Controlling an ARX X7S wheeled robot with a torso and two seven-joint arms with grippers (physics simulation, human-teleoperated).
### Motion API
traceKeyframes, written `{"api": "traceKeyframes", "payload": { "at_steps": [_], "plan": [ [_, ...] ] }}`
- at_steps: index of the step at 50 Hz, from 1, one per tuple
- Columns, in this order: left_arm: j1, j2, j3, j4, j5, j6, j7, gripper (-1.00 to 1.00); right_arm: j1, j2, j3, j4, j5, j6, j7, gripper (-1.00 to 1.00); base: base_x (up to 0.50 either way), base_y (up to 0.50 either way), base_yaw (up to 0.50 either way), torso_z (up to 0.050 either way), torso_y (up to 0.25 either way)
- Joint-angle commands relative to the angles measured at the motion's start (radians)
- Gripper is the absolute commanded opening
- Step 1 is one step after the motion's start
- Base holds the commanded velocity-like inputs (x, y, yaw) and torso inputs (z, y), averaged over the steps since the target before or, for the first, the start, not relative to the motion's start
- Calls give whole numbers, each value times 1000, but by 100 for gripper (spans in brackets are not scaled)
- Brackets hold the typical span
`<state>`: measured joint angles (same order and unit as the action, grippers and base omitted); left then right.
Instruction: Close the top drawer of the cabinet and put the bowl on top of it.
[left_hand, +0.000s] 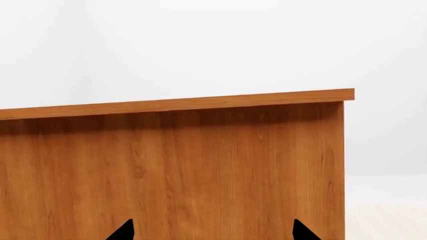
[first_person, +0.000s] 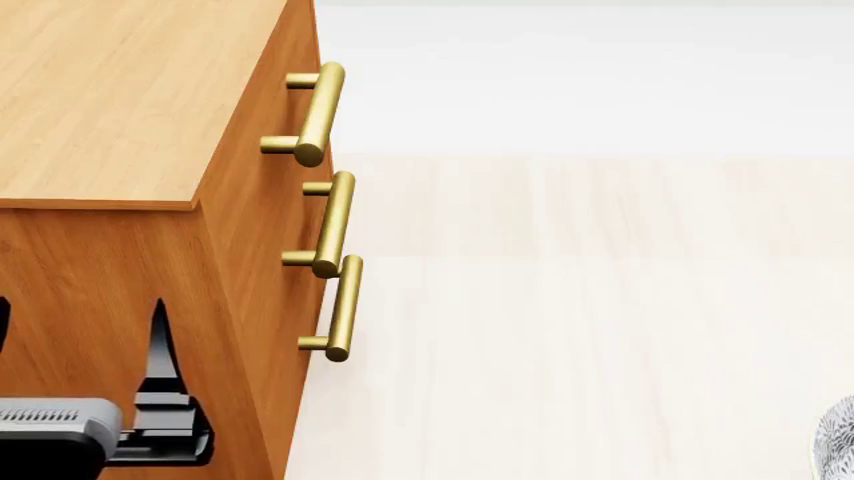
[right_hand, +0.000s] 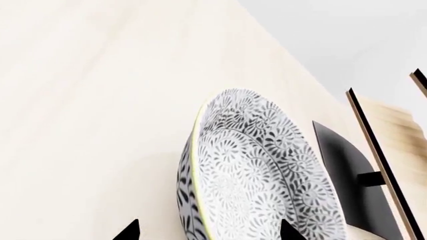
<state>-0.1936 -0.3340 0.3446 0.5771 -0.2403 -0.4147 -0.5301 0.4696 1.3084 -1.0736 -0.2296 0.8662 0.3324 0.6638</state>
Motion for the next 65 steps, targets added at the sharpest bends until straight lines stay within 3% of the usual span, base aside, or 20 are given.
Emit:
{"api": "traceKeyframes", "payload": {
  "at_steps": [1, 65],
  "plan": [
    [-3, -2, 2, -1, -3, 0, -3, 100, 3, -9, 2, 10, -3, 5, -6, 100, 0, 0, 0, 0, 0],
    [-8, -12, 14, -13, -13, 12, -16, 100, -8, -55, 8, 89, -10, -19, -33, 100, 0, 0, 0, 0, 0]
  ]
}}
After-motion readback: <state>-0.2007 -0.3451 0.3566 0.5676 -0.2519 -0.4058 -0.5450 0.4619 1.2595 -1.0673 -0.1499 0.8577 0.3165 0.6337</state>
